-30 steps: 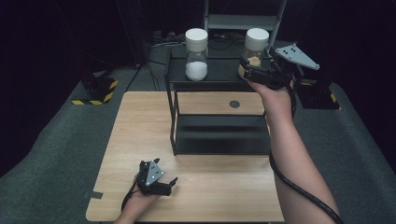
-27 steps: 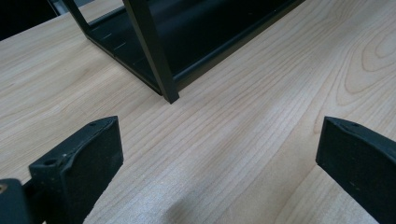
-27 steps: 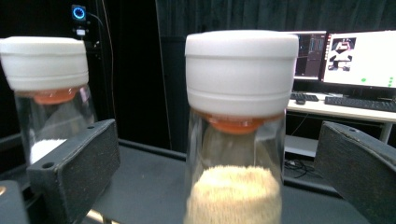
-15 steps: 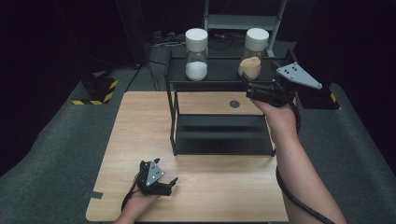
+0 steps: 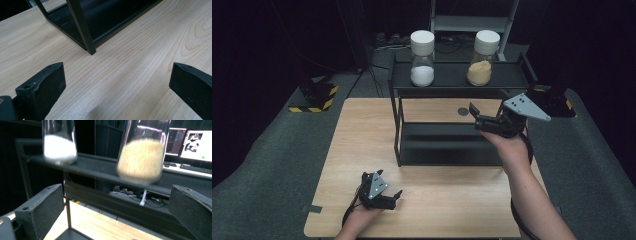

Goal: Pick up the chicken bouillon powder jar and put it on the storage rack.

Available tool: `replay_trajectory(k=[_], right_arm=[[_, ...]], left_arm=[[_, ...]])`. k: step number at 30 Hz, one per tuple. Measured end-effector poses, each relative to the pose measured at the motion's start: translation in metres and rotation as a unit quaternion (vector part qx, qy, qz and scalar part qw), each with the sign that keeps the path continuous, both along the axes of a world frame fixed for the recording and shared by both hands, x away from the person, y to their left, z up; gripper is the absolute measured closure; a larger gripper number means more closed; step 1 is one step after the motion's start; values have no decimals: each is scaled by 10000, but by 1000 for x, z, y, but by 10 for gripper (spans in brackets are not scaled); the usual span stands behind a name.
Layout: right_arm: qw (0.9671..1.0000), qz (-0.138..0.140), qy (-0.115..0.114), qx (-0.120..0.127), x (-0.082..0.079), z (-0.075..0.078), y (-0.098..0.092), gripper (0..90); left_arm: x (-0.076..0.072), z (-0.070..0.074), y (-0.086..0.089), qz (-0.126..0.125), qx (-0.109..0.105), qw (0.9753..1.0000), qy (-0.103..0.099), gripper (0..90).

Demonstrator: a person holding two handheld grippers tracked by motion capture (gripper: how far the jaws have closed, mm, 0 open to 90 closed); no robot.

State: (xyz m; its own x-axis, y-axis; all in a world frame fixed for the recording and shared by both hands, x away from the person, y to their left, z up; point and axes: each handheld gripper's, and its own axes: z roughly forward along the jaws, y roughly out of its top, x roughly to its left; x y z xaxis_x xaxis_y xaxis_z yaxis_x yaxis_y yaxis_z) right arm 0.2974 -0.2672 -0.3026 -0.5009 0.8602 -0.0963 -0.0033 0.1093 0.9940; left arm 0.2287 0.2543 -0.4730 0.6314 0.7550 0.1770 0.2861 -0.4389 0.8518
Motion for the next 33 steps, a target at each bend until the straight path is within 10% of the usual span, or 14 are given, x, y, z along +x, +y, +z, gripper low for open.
replay_trajectory(k=[33], right_arm=[[9933,-57,1074,-414,-31,-119,-17,0]], left_arm=[[-1,0,-1,28,15,10000,-35,9]])
